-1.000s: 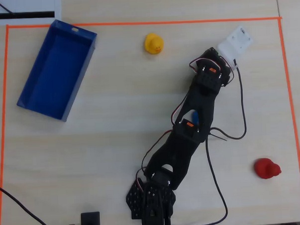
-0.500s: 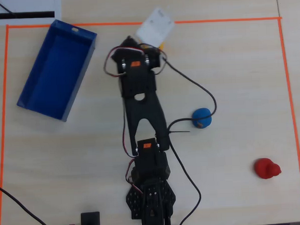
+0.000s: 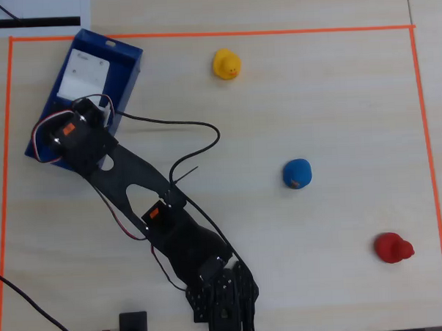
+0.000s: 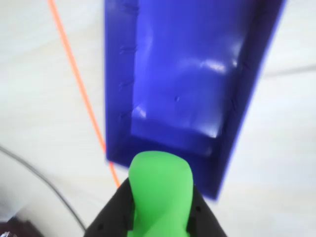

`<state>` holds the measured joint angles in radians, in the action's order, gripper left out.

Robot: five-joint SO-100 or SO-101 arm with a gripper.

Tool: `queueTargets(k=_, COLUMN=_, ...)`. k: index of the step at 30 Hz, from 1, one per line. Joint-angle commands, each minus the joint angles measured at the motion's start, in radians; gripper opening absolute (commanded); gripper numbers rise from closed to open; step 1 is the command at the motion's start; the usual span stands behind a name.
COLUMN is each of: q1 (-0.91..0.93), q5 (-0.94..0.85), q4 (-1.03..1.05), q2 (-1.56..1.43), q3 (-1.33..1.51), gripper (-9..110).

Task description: Grasp green duck and put it into box.

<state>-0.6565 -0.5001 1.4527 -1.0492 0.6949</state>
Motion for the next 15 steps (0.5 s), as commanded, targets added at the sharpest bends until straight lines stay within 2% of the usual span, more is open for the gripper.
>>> queueTargets(k=1, q1=0.008, q5=-0.002, q4=-0.043, q2=0.038, q3=-0.072, gripper=26)
queueTargets(k=6, q1=0.083, q5=-0.072, q4=-0.008, q2=0.055, q3=-0.071, gripper=43)
queueTargets(k=7, q1=0.101, q5=-0.087, q4=0.011, q2=0.031, q3=-0.072, gripper=40)
queueTargets(k=8, q1=0.127, q5=-0.094, q4=0.018, q2=-0.006, q3=-0.066, gripper=32)
queueTargets(k=11, q1=0.233, q5=-0.138, q4=-0.052, q2=-0.213, q3=0.100, gripper=0)
queueTargets(k=15, q1=0.397, q5=-0.253, q4=-0.365, q2=-0.650, q3=0.661, gripper=0)
